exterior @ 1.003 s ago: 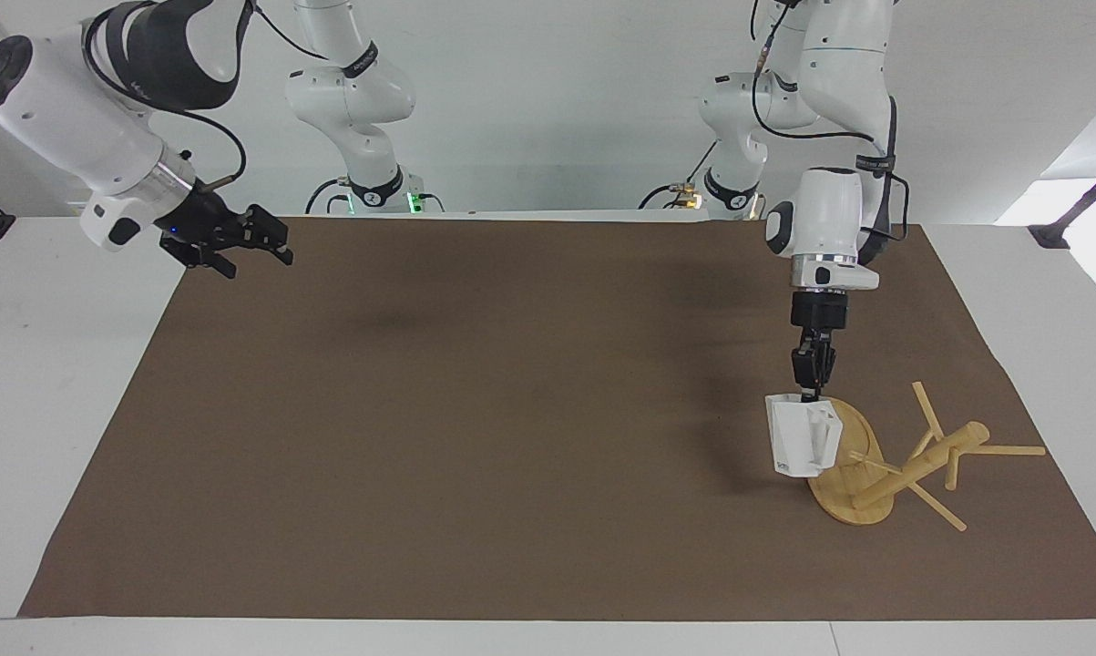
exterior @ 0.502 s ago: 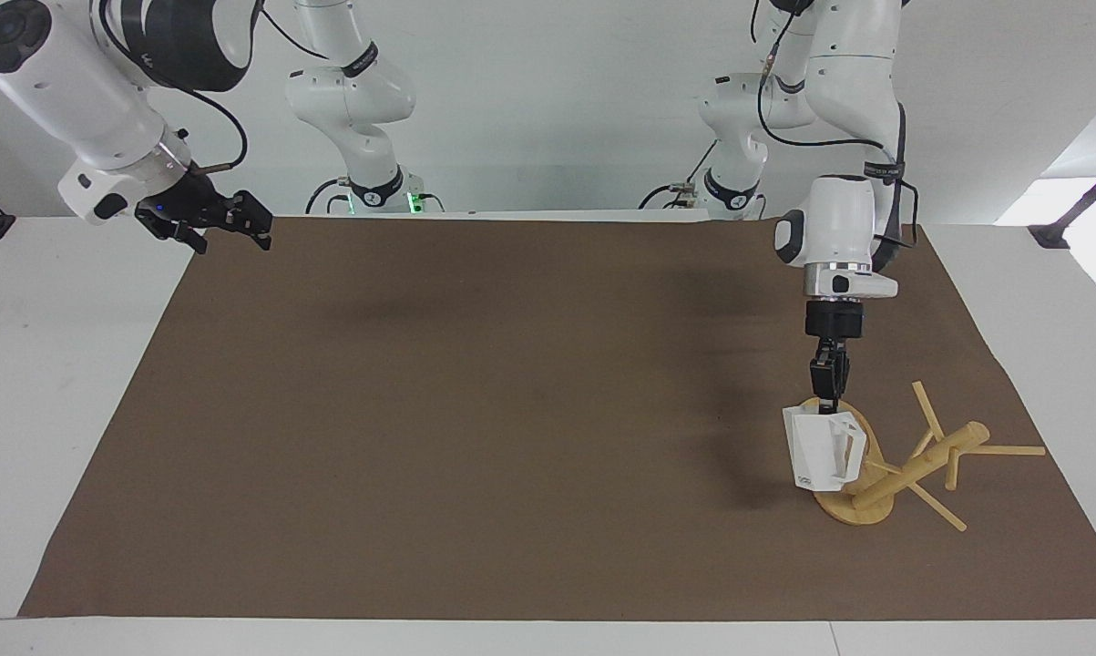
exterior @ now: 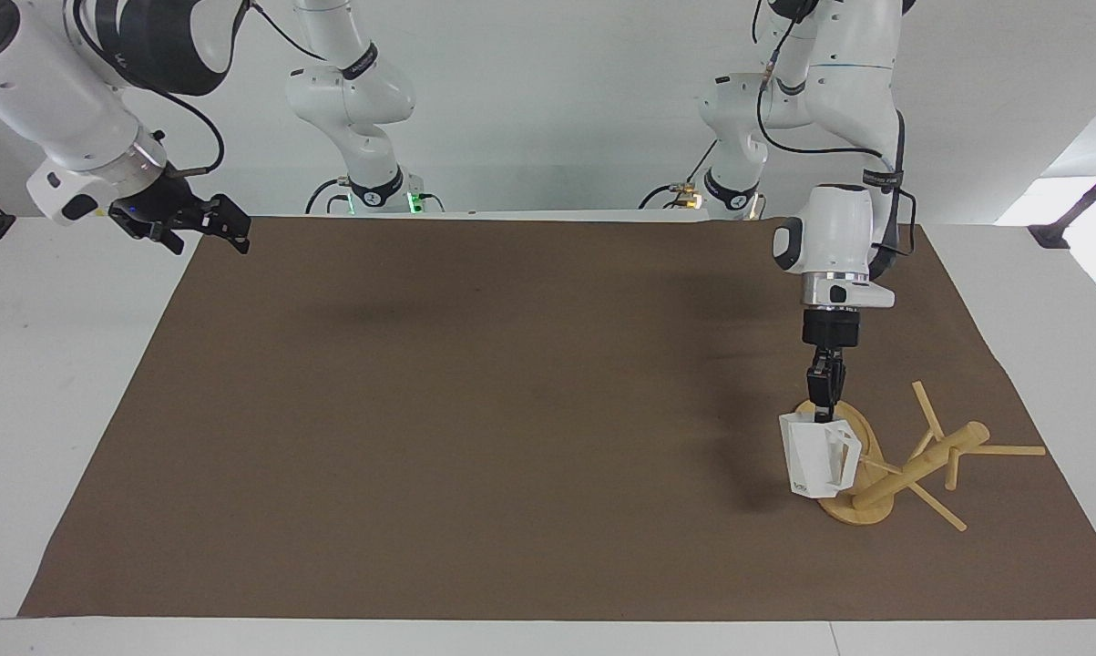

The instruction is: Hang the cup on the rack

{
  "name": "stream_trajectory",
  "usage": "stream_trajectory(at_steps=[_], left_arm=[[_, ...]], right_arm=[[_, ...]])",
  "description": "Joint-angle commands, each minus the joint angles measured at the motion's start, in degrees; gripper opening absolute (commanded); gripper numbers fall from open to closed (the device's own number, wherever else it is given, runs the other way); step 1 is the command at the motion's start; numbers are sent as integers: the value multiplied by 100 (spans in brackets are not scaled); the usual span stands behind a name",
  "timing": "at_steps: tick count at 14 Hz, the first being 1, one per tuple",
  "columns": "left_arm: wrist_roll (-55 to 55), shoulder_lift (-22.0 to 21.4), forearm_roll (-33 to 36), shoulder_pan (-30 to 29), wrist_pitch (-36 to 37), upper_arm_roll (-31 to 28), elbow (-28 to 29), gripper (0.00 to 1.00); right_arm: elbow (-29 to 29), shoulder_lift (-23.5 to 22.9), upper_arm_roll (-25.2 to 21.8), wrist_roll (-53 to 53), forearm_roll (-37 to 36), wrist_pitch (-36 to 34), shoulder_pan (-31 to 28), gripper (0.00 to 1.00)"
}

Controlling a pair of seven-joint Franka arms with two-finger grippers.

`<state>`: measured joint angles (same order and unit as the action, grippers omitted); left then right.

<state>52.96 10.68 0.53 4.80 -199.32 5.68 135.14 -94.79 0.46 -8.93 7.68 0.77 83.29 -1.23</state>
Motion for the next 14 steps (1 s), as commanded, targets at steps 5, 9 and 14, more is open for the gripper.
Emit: stream_trajectory(at_steps=[5, 9, 14], left_arm=[[82, 57, 61, -190, -64, 56, -93, 0], [91, 65, 87, -330, 111, 56, -119, 0], [91, 65, 70, -357, 235, 56, -199, 0]], right_arm=[[119, 6, 93, -39, -42, -103, -220, 100], [119, 15, 102, -30, -25, -103, -220, 100], [119, 15, 102, -30, -25, -103, -229, 100]])
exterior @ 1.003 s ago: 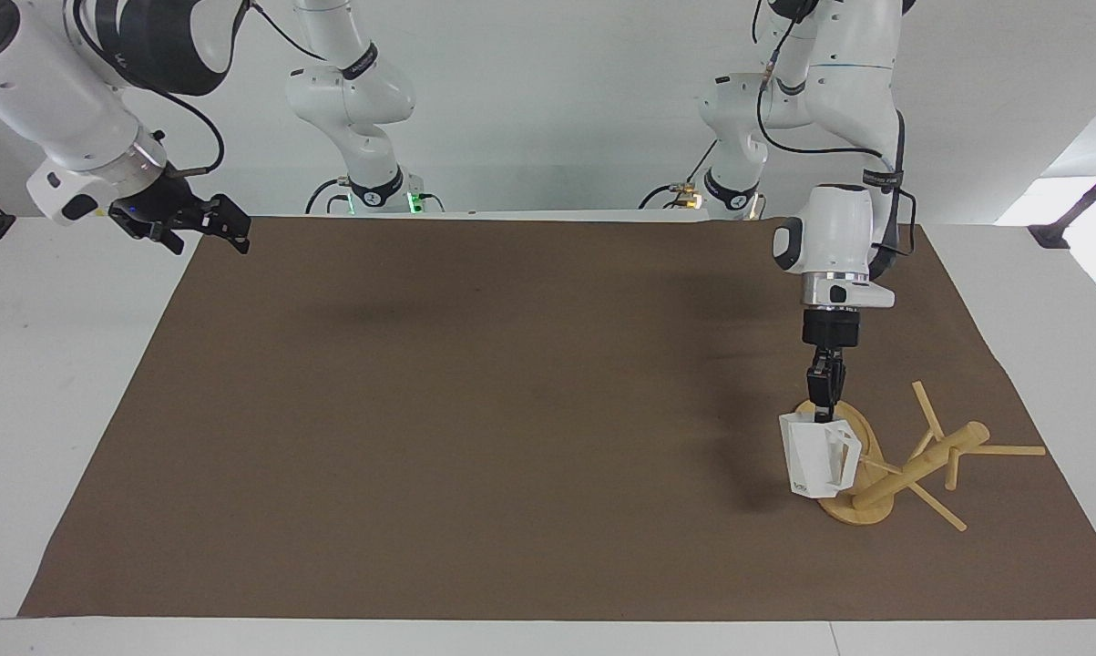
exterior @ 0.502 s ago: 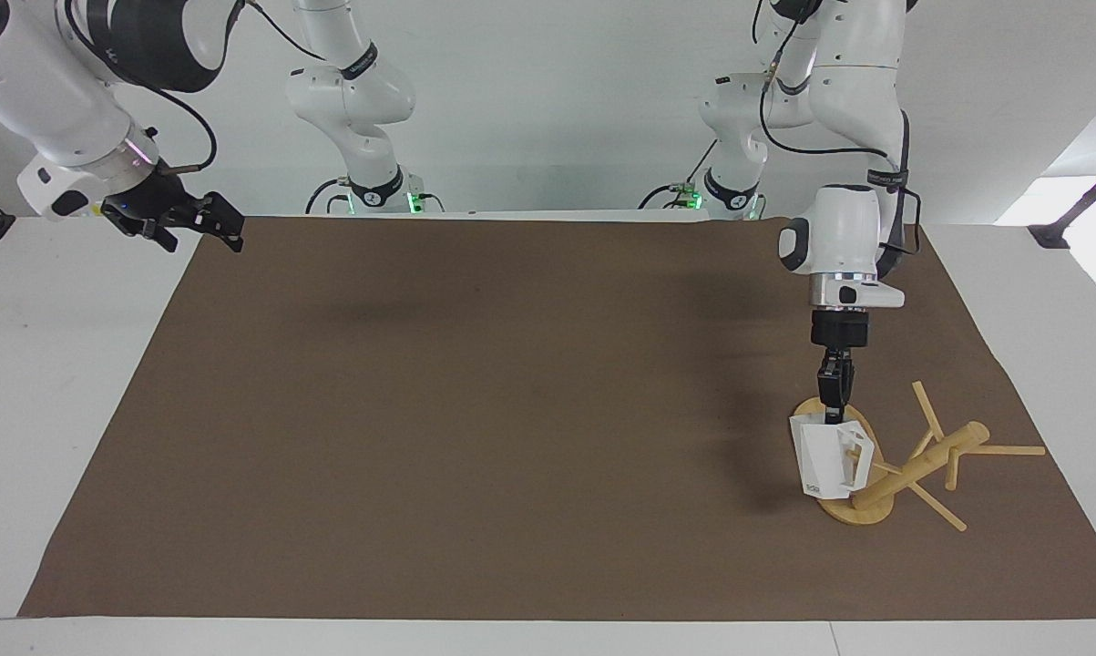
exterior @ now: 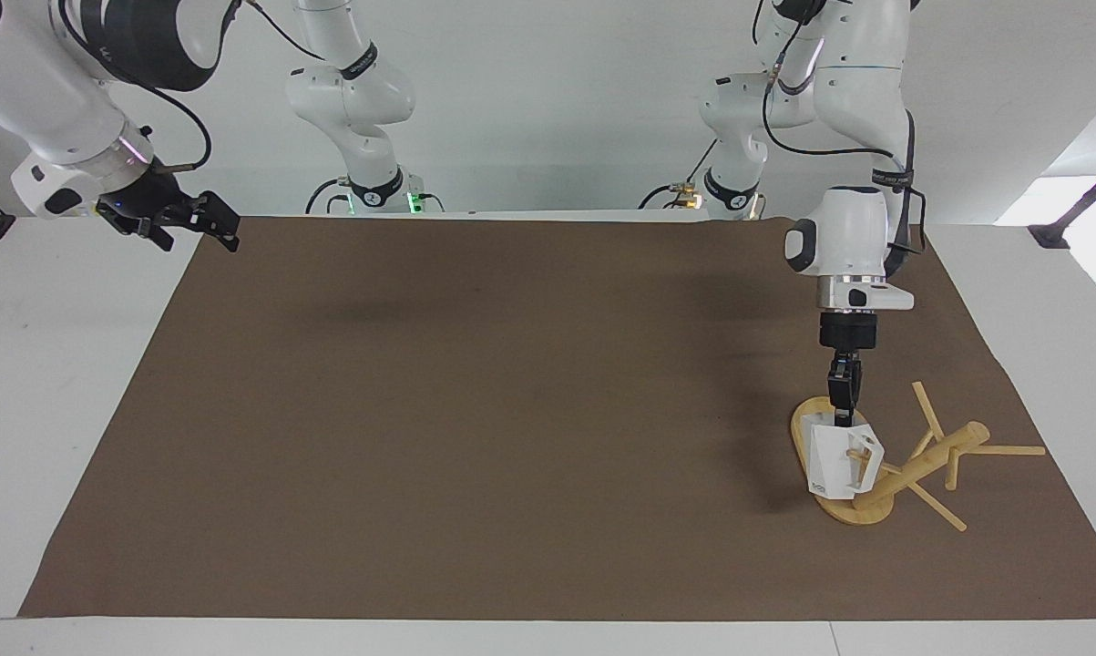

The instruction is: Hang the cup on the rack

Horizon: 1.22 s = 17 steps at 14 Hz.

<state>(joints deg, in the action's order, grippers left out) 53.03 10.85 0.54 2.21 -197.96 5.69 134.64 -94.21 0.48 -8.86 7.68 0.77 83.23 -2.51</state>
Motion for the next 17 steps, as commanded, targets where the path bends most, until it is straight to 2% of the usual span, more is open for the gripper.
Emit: stream_trajectory(at_steps=[1, 2, 3, 5, 11, 13, 14, 17], left_arm=[[85, 49, 69, -98, 100, 55, -149, 0], [85, 49, 61, -98, 109, 55, -149, 6], [102, 40, 61, -98, 135, 55, -149, 16], [120, 49, 52, -98, 232, 55, -210, 28], [138, 32, 34, -98, 337, 55, -210, 33], [138, -4, 34, -107, 687, 46, -210, 35], [120, -21, 34, -125, 889, 46, -219, 39], [138, -21, 34, -169, 1083, 46, -351, 42]], right_arm=[[61, 31, 95, -30, -24, -96, -92, 100], [61, 75, 103, -30, -24, -96, -92, 100], [52, 110, 112, -30, -24, -96, -92, 100], [8, 136, 112, -30, -24, -105, -92, 100], [-36, 189, 112, -21, -24, -105, -74, 100], [-36, 189, 112, -21, -16, -105, -65, 100], [-36, 189, 112, -21, -24, -105, -65, 100], [-36, 189, 112, -21, -24, -105, -65, 100]])
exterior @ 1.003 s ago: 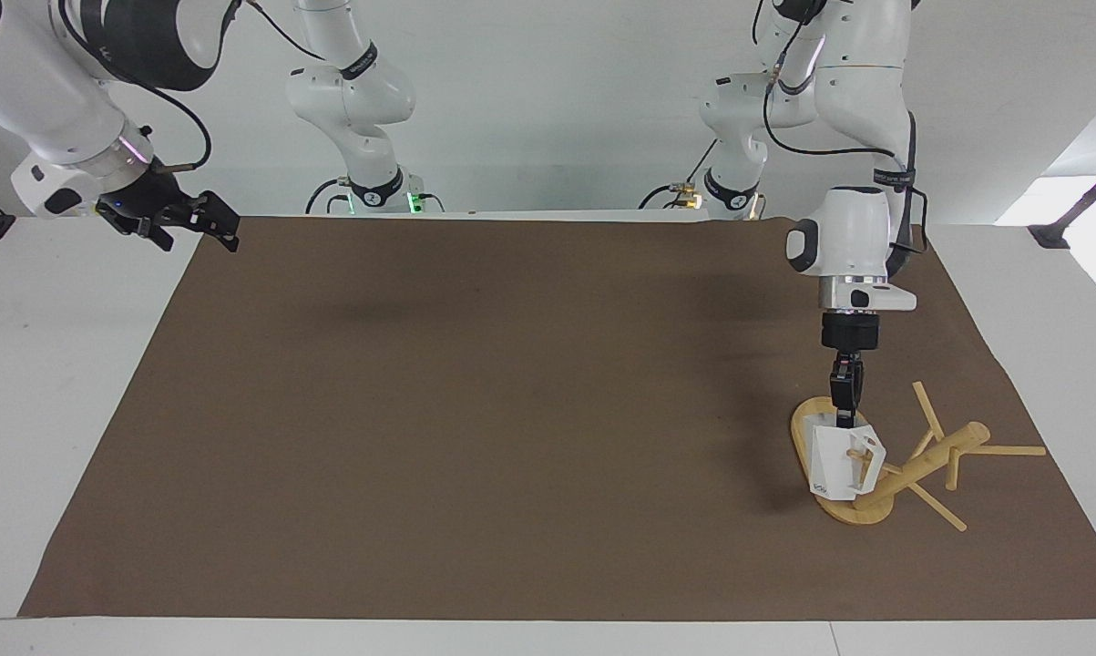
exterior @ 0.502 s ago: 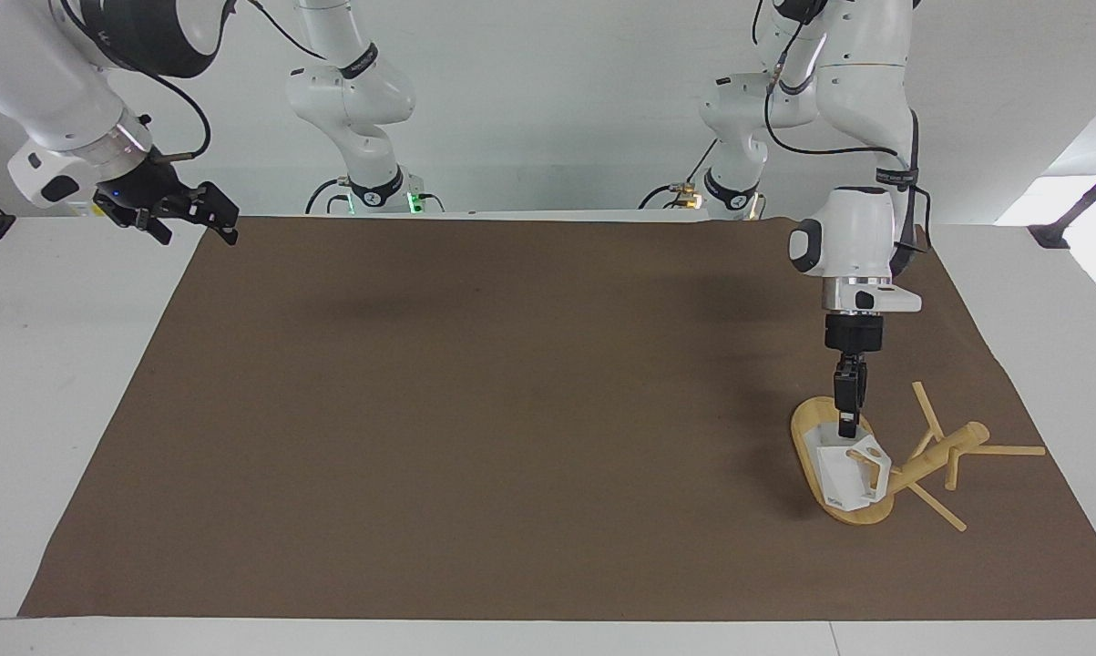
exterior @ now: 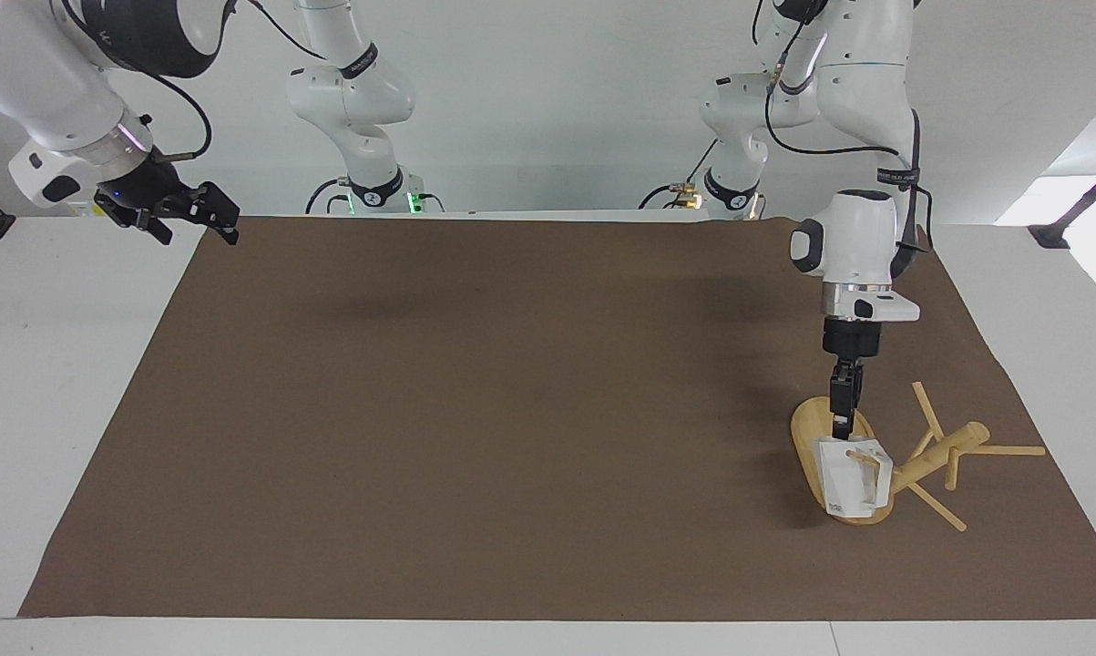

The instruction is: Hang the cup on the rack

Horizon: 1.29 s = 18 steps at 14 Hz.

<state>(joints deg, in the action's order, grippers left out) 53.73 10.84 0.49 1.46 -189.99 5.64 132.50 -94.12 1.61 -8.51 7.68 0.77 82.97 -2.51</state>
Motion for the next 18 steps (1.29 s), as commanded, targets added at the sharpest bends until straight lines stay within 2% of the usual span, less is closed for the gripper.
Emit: stream_trajectory(at_steps=[1, 3, 7, 10, 11, 13, 17, 18], left_arm=[[67, -90, 30, -75, 452, 51, -146, 43], [50, -502, 39, -66, 1267, 60, -154, 43], [14, -1180, 30, 38, 2753, 60, -215, 50], [-466, -1637, 39, 136, 4788, 51, -644, 53], [-660, -1664, 30, 136, 5475, 51, -908, 54], [-837, -1656, 30, 136, 6444, 51, -1418, 64], [-1267, -1664, 30, 136, 7491, 43, -1849, 80], [-1556, -1656, 30, 127, 7877, 34, -2042, 87]], right_arm=[[-45, 77, 77, -21, -24, -79, -66, 100], [-45, 77, 77, -21, -24, -79, -66, 100], [-45, 77, 77, -21, -24, -79, -66, 100], [-45, 77, 77, -21, -24, -79, -66, 100], [-45, 77, 77, -21, -24, -79, -66, 100], [-45, 77, 77, -21, -24, -79, -66, 100], [-45, 77, 77, -21, -16, -79, -66, 100], [-45, 77, 77, -21, -16, -79, -66, 100]])
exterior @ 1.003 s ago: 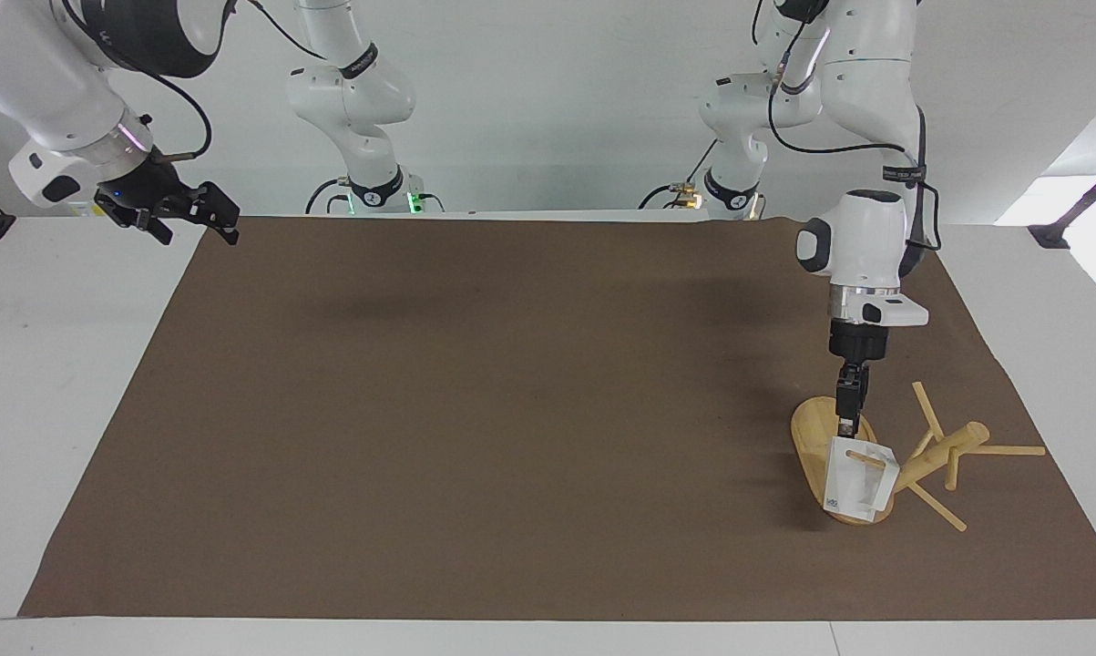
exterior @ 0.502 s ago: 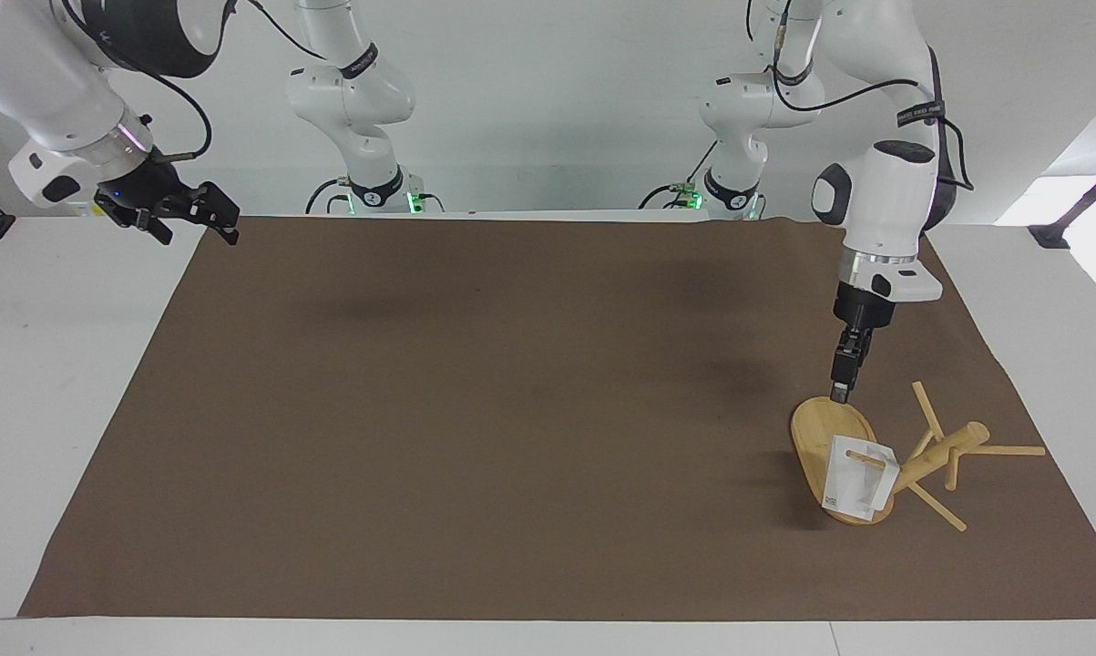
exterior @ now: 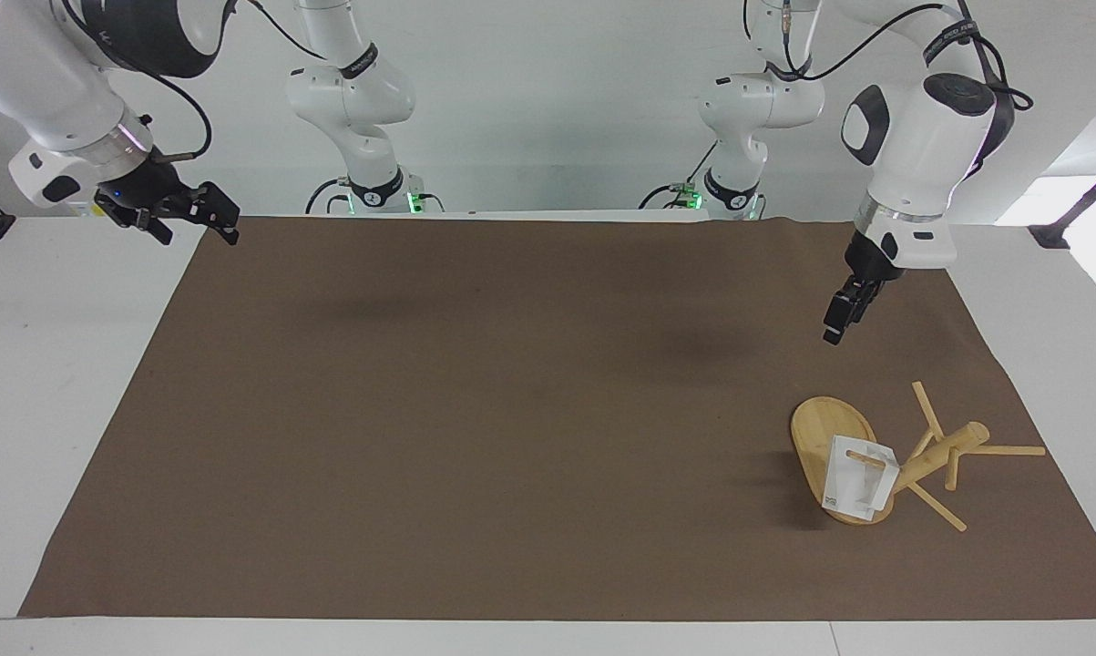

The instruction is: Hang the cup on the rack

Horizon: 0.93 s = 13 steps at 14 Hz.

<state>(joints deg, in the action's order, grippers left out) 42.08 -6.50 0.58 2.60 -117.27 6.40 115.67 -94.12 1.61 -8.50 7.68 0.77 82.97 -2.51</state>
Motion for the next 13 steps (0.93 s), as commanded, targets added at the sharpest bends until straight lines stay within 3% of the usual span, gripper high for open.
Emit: stream_trajectory(at_steps=[1, 4, 8, 13], left_arm=[[-724, 79, 21, -31, 939, -43, -535, 96], [-1366, 131, 64, -58, 1661, -87, -1089, 100], [-2834, 579, 82, -330, 2733, -95, -2170, 100], [-3862, 1001, 213, -497, 3226, -104, -2839, 100]], right_arm=[[-45, 77, 77, -21, -24, -79, -66, 100], [-45, 77, 77, -21, -24, -79, -66, 100], [-45, 77, 77, -21, -24, -79, -66, 100], [-45, 77, 77, -21, -24, -79, -66, 100]])
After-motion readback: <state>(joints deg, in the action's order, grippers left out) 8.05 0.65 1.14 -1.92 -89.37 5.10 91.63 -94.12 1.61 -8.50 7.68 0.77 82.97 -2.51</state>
